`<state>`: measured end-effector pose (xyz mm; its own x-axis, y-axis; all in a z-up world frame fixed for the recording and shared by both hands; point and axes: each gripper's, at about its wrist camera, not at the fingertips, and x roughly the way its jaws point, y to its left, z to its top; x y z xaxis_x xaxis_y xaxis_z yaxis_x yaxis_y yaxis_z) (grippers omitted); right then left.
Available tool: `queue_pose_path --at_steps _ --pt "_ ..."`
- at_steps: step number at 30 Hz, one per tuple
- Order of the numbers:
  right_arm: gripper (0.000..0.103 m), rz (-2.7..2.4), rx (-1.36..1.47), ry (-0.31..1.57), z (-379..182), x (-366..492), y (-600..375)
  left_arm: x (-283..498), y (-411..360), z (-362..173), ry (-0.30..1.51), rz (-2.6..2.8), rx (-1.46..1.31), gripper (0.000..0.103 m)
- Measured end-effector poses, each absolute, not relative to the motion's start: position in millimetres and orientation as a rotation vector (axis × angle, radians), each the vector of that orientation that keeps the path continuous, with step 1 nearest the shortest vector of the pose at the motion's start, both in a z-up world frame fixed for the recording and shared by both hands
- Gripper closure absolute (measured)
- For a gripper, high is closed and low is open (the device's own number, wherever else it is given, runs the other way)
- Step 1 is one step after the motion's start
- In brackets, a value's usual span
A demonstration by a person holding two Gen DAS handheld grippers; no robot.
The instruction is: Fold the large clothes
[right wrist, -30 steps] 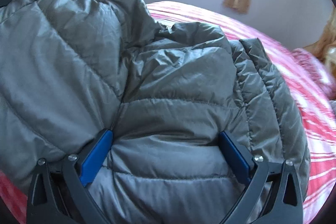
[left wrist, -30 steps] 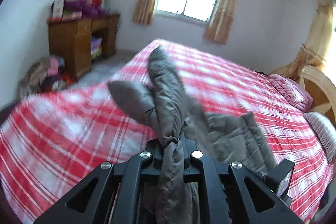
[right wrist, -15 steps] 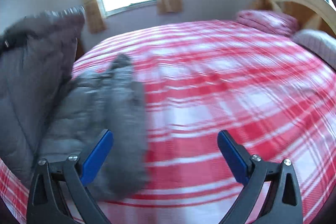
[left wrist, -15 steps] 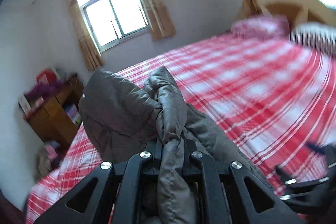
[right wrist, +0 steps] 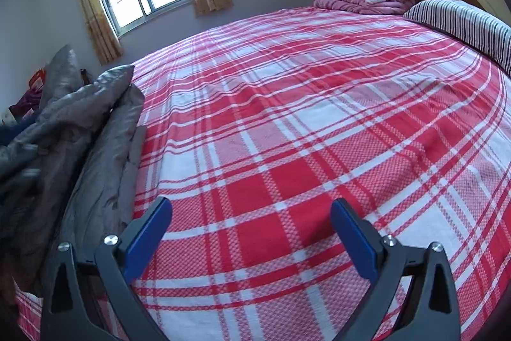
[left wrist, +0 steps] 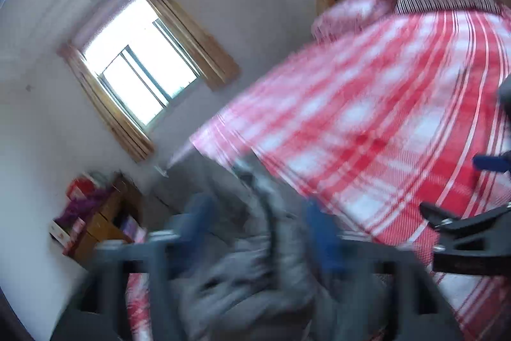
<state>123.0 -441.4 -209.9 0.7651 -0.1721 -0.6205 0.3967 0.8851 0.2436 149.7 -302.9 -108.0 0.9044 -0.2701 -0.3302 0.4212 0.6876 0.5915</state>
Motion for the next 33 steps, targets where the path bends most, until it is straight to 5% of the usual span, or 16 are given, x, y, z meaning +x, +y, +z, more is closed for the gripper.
queue_pose_path --at_steps 4,6,14,20,25,33 --pt "0.002 -0.34 0.33 0.613 -198 126 -442 134 -264 -66 0.164 -0.348 0.632 0.003" --pt "0.01 -0.341 0.309 0.607 -185 127 -440 152 -238 -57 0.181 -0.259 0.589 0.003" --pt "0.033 -0.189 0.131 0.538 -73 169 -366 312 -117 -85 0.53 0.231 0.333 0.003" --pt "0.035 -0.087 -0.002 0.569 -29 246 -268 349 -78 -99 0.649 0.28 0.144 0.003" --pt "0.049 -0.015 0.015 0.609 -53 305 -234 359 -78 -106 0.657 0.245 0.084 0.003" --pt "0.049 -0.142 0.068 0.727 -133 316 -291 379 -137 -127 0.642 0.149 0.2 0.003"
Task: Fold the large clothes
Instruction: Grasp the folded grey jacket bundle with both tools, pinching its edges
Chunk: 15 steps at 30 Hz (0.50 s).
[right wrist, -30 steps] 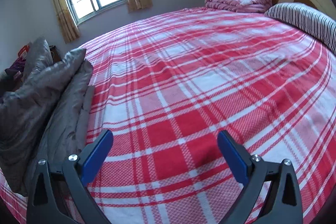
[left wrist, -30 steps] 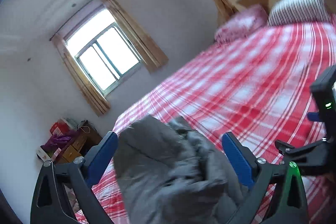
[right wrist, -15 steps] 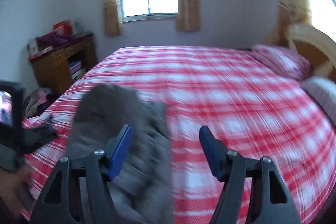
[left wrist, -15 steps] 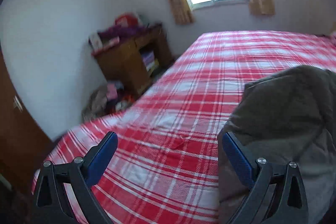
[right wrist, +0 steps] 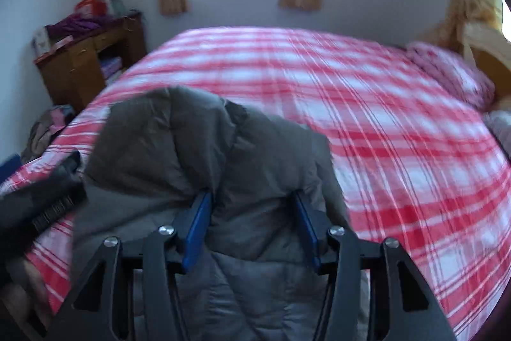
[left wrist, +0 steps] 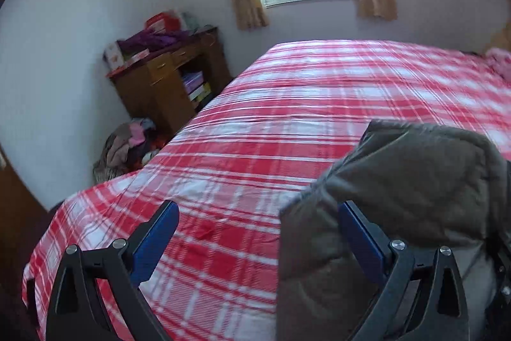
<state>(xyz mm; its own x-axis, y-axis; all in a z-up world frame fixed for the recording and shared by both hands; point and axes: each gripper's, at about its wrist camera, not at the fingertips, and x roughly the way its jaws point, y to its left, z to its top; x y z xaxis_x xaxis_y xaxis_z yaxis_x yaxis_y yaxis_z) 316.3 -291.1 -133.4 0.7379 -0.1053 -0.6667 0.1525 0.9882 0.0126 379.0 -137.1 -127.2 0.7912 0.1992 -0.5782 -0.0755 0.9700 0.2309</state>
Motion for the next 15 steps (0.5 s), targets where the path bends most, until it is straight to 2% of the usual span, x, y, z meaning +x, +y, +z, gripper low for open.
queue_pose_path --at_steps 5,15 --pt "0.049 -0.152 0.162 0.704 -154 304 -331 380 -181 -156 0.627 0.146 0.358 0.003" --pt "0.049 -0.124 0.216 0.69 -173 309 -343 380 -189 -180 0.598 0.167 0.384 0.002"
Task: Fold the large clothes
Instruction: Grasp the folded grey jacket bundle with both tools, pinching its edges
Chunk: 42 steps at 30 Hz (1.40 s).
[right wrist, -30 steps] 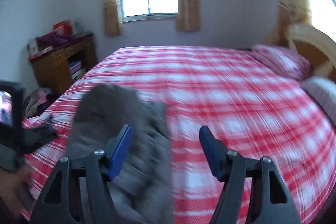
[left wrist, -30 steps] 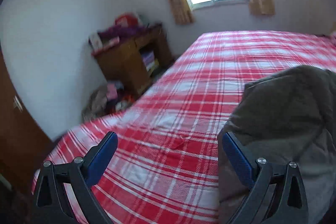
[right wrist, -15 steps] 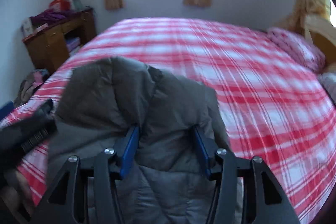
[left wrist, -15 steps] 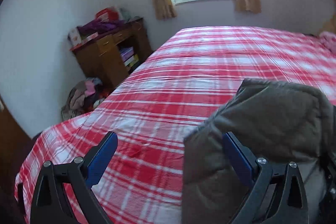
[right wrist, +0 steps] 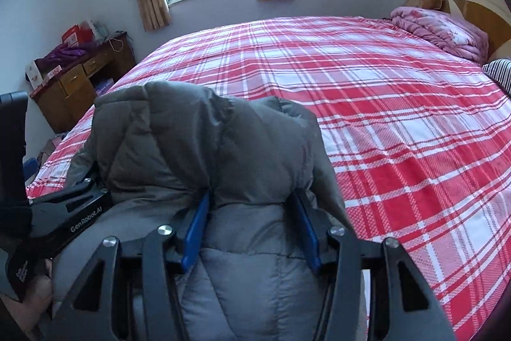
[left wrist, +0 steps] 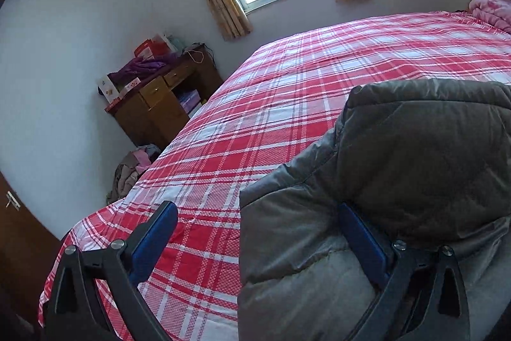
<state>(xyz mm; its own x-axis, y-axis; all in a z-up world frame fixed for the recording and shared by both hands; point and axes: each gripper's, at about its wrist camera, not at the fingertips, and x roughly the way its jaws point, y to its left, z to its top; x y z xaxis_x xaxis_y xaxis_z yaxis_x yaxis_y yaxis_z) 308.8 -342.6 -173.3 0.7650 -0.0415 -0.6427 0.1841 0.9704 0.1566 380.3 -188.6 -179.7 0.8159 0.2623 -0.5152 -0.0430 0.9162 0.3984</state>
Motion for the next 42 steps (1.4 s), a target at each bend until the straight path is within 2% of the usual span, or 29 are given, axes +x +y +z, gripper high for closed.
queue_pose_path --at_steps 10,42 --pt "0.049 -0.113 0.245 0.702 -187 310 -345 381 -193 -194 0.569 0.173 0.416 0.001" --pt "0.046 -0.134 0.216 0.746 -199 318 -340 390 -184 -203 0.642 0.106 0.338 0.001"
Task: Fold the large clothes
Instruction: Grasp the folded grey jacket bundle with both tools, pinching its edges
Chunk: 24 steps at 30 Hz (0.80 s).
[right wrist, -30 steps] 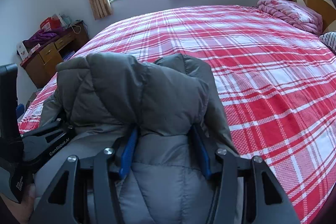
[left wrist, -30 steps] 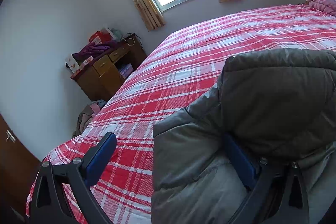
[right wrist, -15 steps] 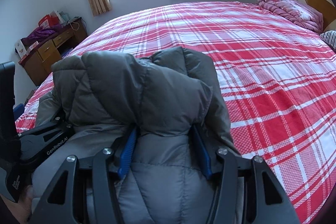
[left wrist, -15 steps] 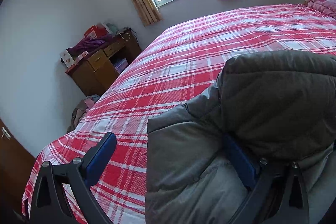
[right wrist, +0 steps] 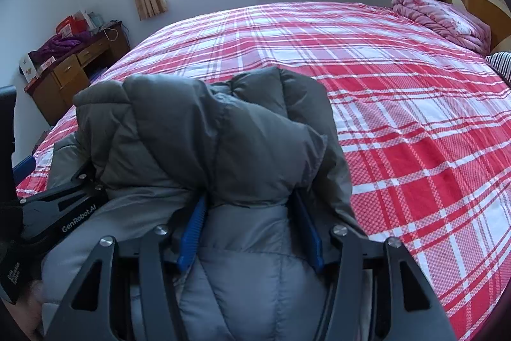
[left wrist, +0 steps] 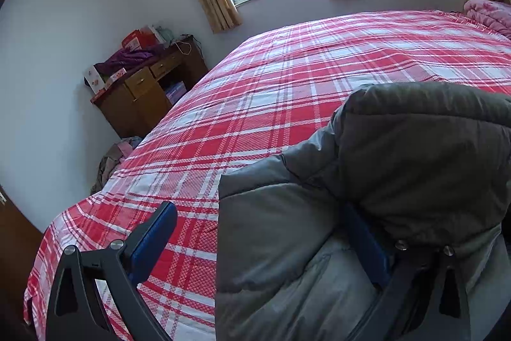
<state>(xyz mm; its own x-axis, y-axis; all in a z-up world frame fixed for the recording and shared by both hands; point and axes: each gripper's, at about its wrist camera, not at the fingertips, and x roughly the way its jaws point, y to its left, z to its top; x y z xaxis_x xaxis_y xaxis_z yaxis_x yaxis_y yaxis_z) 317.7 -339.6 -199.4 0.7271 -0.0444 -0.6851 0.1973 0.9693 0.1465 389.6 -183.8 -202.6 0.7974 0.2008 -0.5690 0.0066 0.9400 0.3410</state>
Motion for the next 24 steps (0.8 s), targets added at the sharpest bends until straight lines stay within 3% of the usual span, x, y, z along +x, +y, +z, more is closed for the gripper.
queue_pose_path --at_steps 24 --pt "0.044 -0.173 0.154 0.775 -202 324 -332 397 -174 -205 0.68 0.064 0.296 0.001"
